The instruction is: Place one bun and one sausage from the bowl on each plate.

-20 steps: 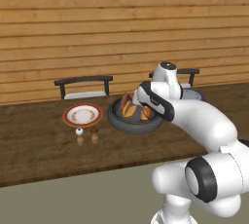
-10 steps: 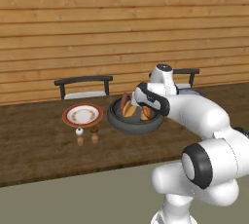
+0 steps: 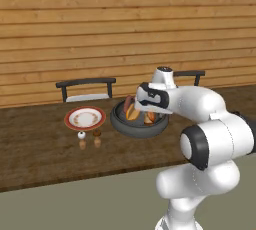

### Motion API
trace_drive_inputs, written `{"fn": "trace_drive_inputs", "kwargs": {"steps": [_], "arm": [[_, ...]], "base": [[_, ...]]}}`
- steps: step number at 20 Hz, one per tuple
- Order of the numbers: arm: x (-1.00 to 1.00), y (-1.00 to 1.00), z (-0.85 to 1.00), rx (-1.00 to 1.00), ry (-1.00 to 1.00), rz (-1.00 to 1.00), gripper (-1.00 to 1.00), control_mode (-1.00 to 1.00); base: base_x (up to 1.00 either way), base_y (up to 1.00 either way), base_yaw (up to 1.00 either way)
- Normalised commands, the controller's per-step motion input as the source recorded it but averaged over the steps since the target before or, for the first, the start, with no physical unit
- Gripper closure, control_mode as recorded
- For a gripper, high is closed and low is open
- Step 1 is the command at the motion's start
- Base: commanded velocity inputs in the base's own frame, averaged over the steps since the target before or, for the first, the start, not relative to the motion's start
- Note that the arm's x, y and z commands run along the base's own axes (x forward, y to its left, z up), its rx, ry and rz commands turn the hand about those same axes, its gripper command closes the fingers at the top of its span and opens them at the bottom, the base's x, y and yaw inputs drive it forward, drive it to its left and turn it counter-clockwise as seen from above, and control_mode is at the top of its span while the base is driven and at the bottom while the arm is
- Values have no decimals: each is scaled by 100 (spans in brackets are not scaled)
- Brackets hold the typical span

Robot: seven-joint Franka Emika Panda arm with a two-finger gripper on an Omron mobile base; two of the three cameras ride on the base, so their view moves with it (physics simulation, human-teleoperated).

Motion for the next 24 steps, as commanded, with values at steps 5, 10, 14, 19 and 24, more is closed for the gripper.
{"fn": "trace_drive_inputs", "kwargs": {"steps": [5, 10, 14, 19, 24], "arm": [[5, 0, -15, 0, 1, 0, -100, -100], [0, 0, 0, 0, 0, 0, 100, -100], [7, 10, 27, -3, 0, -3, 100, -100], [-32, 2, 85, -7, 0, -10, 100, -100], [-20, -51, 81, -3, 0, -19, 100, -100]], "base": [[0, 0, 0], [0, 0, 0], [0, 0, 0], [0, 0, 0], [0, 0, 0]]}}
